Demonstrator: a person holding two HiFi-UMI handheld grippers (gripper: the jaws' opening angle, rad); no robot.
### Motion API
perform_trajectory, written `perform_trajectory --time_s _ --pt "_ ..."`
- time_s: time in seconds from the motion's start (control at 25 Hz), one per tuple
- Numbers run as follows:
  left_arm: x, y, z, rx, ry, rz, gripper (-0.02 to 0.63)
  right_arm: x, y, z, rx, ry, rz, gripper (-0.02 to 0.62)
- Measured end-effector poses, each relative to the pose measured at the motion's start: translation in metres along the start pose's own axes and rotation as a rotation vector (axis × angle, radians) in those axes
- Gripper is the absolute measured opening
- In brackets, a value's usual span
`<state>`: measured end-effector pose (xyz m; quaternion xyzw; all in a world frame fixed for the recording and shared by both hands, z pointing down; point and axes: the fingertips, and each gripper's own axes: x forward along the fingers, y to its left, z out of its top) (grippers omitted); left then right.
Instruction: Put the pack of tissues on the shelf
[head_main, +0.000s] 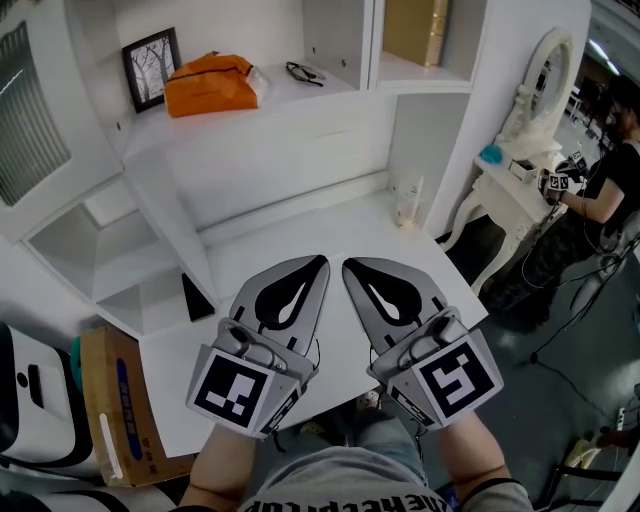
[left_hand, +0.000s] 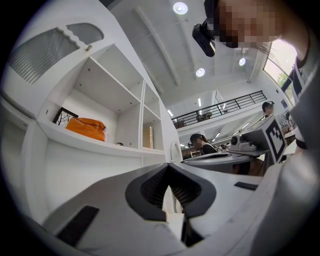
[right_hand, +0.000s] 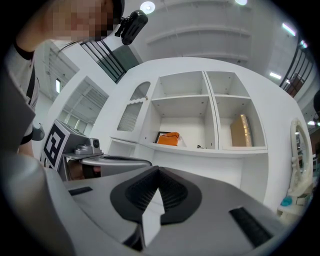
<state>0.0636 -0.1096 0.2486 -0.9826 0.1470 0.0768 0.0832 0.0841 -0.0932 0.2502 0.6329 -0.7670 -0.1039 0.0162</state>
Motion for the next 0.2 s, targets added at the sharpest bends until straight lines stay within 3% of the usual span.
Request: perform_trajectory --time_s 0.2 --pt "-0.0062 -0.0044 -0.0051 -0.015 0.042 -0.004 0.04 -0.0027 0.0043 0.0005 0.001 -0.001 0.0 0.011"
